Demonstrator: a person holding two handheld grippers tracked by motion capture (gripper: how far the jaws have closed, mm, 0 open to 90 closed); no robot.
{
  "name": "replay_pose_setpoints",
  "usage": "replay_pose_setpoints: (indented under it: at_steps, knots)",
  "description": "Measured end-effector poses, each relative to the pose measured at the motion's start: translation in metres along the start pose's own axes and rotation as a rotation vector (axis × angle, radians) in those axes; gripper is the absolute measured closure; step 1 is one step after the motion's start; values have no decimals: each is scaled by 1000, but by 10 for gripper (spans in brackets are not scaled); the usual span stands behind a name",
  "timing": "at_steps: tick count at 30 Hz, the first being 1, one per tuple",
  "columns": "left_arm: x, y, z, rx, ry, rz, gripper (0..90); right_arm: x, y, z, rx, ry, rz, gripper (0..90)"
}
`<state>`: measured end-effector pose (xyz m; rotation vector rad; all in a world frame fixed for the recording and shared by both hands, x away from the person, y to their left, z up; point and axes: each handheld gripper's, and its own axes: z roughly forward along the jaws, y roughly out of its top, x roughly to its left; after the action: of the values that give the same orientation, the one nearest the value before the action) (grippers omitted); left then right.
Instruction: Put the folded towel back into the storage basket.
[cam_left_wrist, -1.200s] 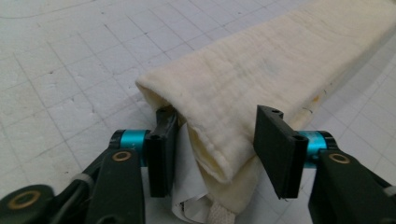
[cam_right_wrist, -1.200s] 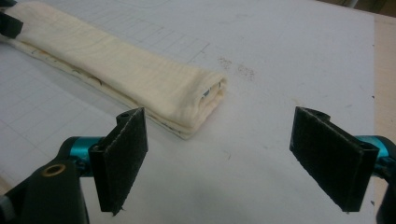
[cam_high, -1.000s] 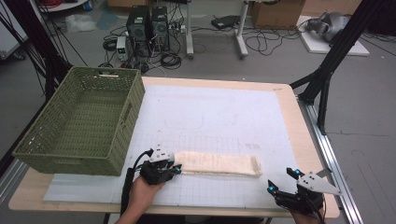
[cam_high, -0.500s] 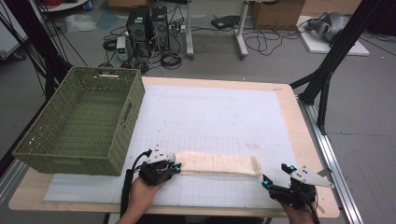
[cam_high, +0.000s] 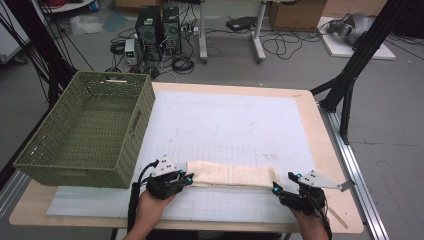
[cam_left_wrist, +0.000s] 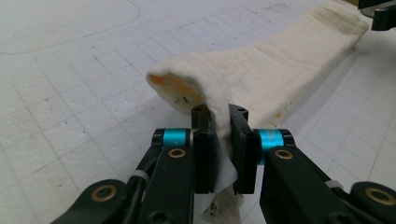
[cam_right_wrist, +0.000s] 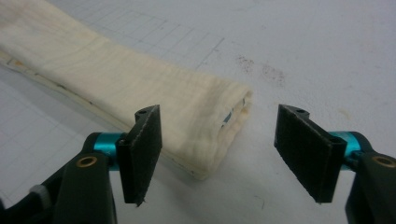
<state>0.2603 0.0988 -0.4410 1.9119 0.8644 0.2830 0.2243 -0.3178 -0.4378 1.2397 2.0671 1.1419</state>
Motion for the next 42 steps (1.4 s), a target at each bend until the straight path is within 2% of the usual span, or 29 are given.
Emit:
replay_pose_setpoints:
  at_steps: [5, 10, 12, 15, 21, 25, 28, 29, 30, 31, 32, 42]
  knots:
    - [0, 0, 0, -2, -2, 0, 807, 0, 0, 5, 20, 5, 3, 370]
    - [0, 0, -1, -5, -2, 6, 807, 3, -1, 13, 70, -3, -15, 429]
    - [-1, 0, -1, -6, -4, 11, 807, 4, -2, 16, 98, 1, -27, 480]
    - [-1, 0, -2, -5, -5, 16, 807, 2, -2, 18, 110, 24, 0, 519]
    - [-1, 0, -2, -2, -4, 22, 806, 2, -3, 19, 110, 47, 19, 587]
    - [-2, 0, -1, -5, -4, 24, 806, 0, -5, 19, 111, 64, 75, 586]
    - [-1, 0, -1, -4, -4, 26, 806, 1, -5, 19, 109, 60, 70, 608]
    - [-1, 0, -2, -3, -4, 26, 806, 2, -4, 19, 124, 64, 102, 656]
    - [-2, 0, -1, -1, -4, 26, 806, 2, -3, 20, 129, 70, 110, 699]
    - [-1, 0, -1, 0, -3, 27, 807, 3, -2, 20, 133, 86, 103, 758]
    - [-2, 0, -1, 2, -1, 32, 807, 5, -2, 19, 137, 85, 87, 769]
    - [-2, -1, -2, 4, 1, 34, 812, 2, -1, 19, 143, 111, 115, 795]
